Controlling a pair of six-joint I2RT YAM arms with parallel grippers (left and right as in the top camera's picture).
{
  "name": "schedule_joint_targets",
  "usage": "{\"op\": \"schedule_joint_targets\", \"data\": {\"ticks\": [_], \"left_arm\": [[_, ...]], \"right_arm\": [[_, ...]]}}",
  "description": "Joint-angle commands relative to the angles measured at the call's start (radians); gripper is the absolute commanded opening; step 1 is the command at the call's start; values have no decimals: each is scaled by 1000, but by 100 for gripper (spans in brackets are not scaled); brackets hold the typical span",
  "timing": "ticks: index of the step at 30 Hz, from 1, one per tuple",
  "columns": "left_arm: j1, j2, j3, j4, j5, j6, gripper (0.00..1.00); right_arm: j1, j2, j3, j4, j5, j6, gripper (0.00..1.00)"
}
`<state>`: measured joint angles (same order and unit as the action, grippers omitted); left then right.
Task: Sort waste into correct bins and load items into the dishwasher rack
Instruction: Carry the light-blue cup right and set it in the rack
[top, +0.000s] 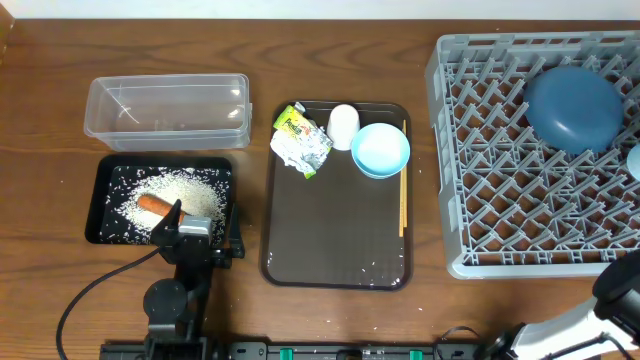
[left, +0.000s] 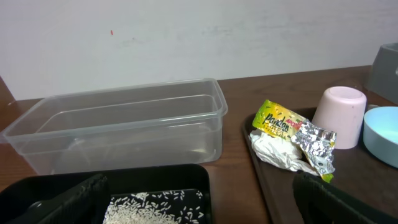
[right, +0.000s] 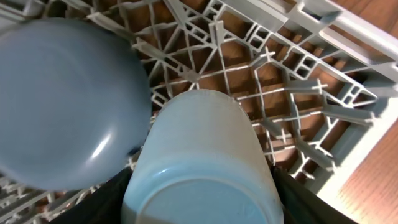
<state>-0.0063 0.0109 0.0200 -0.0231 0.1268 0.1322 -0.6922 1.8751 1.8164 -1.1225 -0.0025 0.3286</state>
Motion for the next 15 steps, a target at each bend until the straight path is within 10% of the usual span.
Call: {"op": "schedule_joint_targets", "data": {"ticks": [1,15], "left_arm": [[5,-7,-16,-35,11,9,96],[5,-7,-16,-35,11,9,96]], "right_arm": [[-10,18,0,14,25,-12,59],[-29,25,0,38,95,-11,75]]}}
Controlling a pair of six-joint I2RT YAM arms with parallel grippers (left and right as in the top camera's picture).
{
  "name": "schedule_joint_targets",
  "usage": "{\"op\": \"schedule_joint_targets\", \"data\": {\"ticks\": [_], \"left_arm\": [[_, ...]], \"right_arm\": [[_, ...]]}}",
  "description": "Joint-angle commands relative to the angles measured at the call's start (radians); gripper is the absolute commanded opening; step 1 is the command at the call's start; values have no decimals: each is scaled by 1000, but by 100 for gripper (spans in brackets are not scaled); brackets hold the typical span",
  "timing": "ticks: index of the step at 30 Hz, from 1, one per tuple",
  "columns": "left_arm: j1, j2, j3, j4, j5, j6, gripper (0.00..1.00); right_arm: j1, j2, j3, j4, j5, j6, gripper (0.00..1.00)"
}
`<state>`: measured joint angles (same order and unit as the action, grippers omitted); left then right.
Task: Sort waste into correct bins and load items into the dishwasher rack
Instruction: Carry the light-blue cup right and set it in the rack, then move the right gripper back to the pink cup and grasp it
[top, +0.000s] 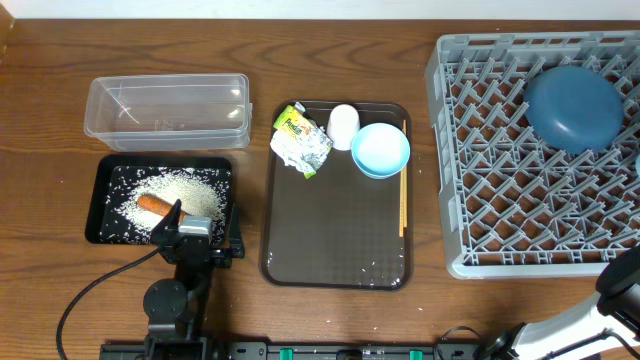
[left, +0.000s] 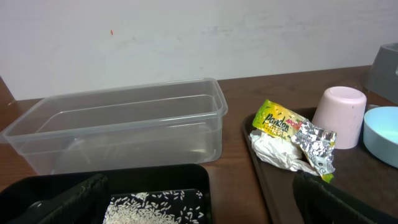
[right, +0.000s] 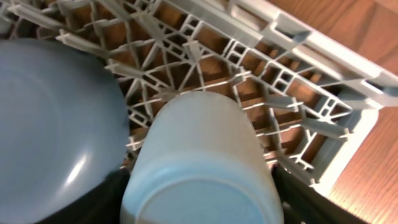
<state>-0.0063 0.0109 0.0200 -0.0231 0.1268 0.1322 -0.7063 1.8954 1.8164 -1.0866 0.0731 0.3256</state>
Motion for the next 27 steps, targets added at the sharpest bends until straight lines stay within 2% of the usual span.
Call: {"op": "schedule_joint_targets", "data": {"ticks": [1,9,16,20,25,27], "left_arm": [[5,-7,-16,-35,11,9,96],[5,-7,-16,-35,11,9,96],[5,-7,-16,-35,11,9,96],[5,-7,-16,-35,11,9,96],[5,-7,-16,-35,11,9,96],[5,-7,-16,-35,11,9,96]], "right_arm": [[-15,5,0,2,16,-8,80],[-11,-4,0,-18,-85,-8,85],[68,-106,0,-15,-365,-10,84],[214,-162,0,-13,-478,-54,84],[486,-174,0,-2,-471,-107,84],[616,-161,0,13,-406,-106,85]]}}
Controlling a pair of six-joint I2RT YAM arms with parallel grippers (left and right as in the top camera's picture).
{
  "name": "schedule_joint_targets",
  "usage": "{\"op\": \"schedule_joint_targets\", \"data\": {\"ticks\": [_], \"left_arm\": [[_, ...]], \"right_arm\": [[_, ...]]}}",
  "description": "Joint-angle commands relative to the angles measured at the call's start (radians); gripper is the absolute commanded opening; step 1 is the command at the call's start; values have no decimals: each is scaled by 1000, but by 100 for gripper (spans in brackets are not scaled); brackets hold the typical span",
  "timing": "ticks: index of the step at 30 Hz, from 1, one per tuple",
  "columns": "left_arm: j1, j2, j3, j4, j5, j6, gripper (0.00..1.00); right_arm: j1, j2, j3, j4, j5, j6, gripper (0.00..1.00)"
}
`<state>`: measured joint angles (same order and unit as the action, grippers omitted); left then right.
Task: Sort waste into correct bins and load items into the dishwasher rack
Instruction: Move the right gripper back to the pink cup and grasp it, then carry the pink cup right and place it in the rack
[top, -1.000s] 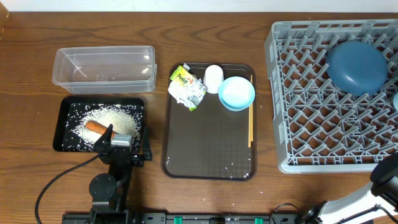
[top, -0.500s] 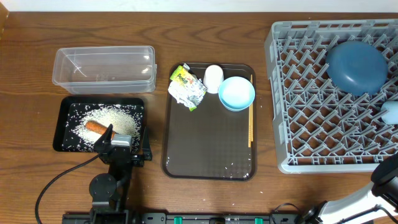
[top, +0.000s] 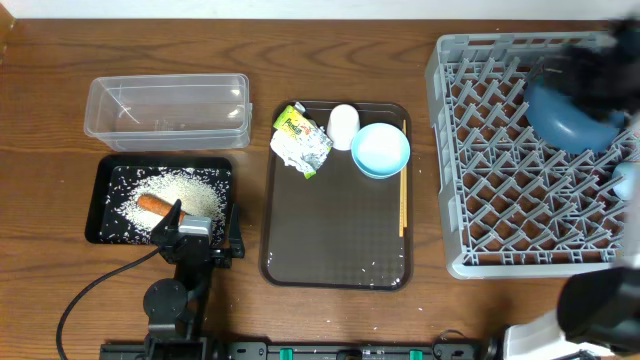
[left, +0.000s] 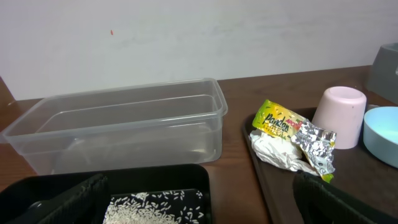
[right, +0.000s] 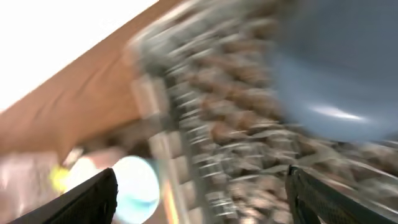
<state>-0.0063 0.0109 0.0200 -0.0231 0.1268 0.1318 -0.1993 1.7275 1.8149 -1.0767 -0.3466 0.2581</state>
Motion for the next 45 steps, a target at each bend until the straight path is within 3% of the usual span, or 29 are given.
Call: {"op": "schedule_joint_targets", "data": {"ticks": [1,6,15,30,37,45], "left_arm": [[5,-7,-16,-35,11,10,96],[5,-7,-16,-35,11,10,96],[5,-7,-16,-35,11,10,96],[5,-7,-16,-35,11,10,96],[5,-7,-16,-35,11,10,96],[5,-7,-16,-35,11,10,96]], "right_arm": [[183,19,2,21,55,-39,86],[446,94,2,124,254,-18,99],[697,293,2,305,374,26,99],[753,480,2,355,444,98,97],[764,485,2,358,449,109,85],[764,505,-1,367,452,117,84]]}}
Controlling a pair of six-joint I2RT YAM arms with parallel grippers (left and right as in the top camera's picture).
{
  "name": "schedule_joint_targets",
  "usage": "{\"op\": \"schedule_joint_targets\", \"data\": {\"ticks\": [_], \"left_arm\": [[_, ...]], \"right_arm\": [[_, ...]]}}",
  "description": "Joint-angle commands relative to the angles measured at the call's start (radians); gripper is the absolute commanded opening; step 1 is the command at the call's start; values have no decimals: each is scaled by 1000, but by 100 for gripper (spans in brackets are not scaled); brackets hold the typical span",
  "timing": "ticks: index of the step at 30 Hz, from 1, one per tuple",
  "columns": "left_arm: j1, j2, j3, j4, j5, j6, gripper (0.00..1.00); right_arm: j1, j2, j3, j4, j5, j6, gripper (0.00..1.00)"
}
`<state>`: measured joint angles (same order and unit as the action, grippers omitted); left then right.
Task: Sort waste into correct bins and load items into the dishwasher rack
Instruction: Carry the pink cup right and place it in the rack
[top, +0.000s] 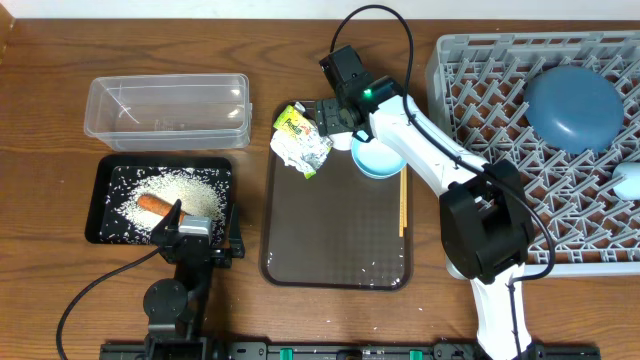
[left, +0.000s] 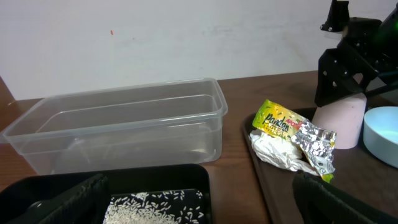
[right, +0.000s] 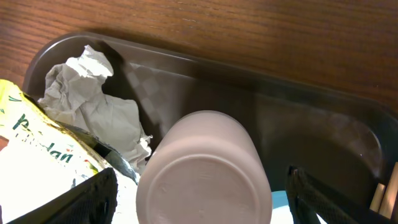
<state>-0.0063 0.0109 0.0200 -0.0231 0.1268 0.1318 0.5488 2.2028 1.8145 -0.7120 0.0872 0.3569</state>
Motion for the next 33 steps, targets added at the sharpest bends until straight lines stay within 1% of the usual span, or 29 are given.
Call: {"op": "schedule_joint_targets", "data": {"ticks": [1,4,6,7,8,14,18,22,27,33], "left_arm": [[5,-7,-16,-35,11,10,96],[5,-7,-16,-35,11,10,96],[5,-7,-16,-35,11,10,96],[5,-7,-16,-35,11,10,96],[5,-7,-16,-35,11,10,96],[5,-7,-16,-35,11,10,96],[5,-7,-16,-35,11,10,96],[5,-7,-16,-35,11,10,96],[5,-7,-16,-35,11,10,96],[5,-7,-16,-35,11,10,96]], "right_arm": [[16,37,0,2,18,25,84],[16,40,0,3,18,34,82],[16,40,0,11,13,40,66],[16,39,2,15,10,40,62],[16,39,4,16,10,40,61],[8,8,30,5,11,47,62],[-2,-62,77,-35,14,47,62],[-33,-177,126,-102,14,47,61],[-140,-357,134,-164,14,47,61],[-376,-521,134,-343,14,47,61]]}}
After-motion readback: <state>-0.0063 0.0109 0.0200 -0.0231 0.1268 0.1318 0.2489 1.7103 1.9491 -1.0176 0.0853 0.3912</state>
